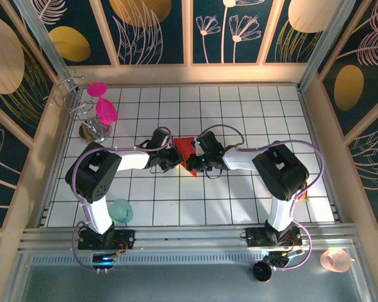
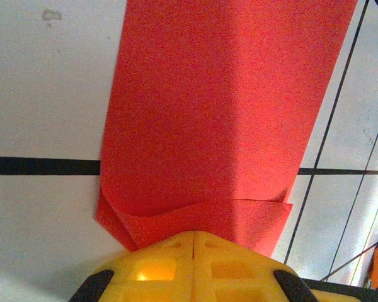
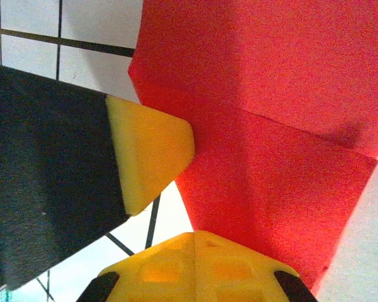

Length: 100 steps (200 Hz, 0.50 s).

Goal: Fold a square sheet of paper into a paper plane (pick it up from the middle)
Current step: Third fold the triangle at the center of the table.

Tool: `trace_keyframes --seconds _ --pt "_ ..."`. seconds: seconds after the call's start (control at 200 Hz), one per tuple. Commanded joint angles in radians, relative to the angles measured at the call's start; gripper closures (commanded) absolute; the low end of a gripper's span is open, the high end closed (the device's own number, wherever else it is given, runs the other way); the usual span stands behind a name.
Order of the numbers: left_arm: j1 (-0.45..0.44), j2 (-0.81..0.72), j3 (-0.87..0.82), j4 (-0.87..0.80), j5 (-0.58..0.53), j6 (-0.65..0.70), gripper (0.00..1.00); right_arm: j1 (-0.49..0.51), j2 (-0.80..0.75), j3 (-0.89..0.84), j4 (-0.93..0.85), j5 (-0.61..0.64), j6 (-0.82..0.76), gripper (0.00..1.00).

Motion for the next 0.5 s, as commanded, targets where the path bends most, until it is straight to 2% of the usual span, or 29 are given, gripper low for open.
trace_keyframes --seconds 0.0,0.496 --pt "-0.004 0.041 -0.005 -0.084 -0.046 -0.005 0.93 0.006 0.018 0.025 -0.043 0.038 -0.023 0.95" --pt "-0.002 0.04 -0.007 -0.094 -0.051 0.005 0.93 0.006 0.034 0.025 -0.076 0.078 -0.038 0.96"
